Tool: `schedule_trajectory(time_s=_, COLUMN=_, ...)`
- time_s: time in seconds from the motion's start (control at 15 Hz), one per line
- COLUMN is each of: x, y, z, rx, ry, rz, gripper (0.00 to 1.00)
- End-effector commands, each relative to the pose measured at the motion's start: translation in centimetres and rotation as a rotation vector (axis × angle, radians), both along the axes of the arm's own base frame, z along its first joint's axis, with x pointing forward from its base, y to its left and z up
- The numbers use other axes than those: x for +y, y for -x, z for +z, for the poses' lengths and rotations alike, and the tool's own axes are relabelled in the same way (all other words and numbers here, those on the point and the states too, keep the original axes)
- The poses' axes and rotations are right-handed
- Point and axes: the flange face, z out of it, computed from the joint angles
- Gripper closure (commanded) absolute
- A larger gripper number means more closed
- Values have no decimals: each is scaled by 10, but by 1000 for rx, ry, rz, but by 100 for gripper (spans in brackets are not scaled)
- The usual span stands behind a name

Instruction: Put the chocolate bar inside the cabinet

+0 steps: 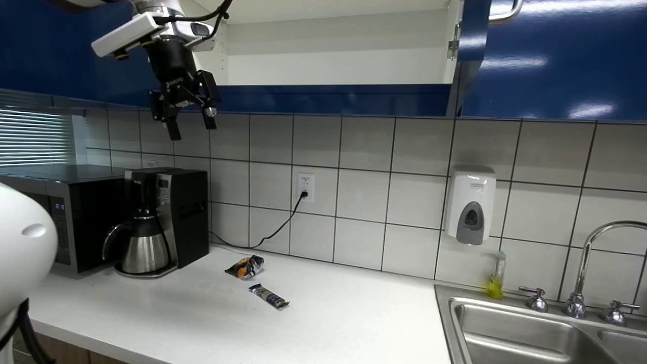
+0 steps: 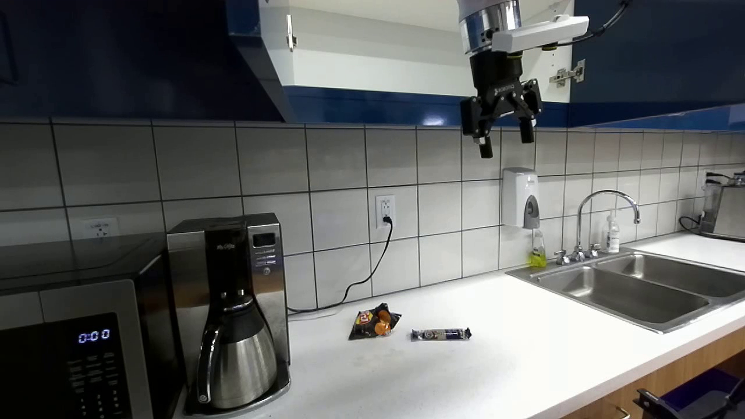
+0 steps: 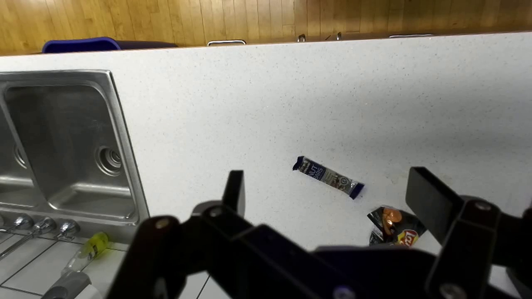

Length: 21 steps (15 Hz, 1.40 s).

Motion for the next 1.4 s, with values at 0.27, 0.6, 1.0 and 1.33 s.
schedule_trajectory(time_s=0.27, x=0, y=0, z=0, rx=1, ry=0, rz=0, gripper=0)
schedule_trajectory(time_s=0.6, x=0, y=0, z=0, rx=1, ry=0, rz=0, gripper=0)
schedule_trajectory(time_s=1.0, x=-13, y=-12, z=-27, rx=12, ry=-14, rz=-19, gripper=0)
schedule_trajectory(time_s=1.33, x=-24, y=-22, z=-66, rx=38, ry=-25, rz=-31, gripper=0)
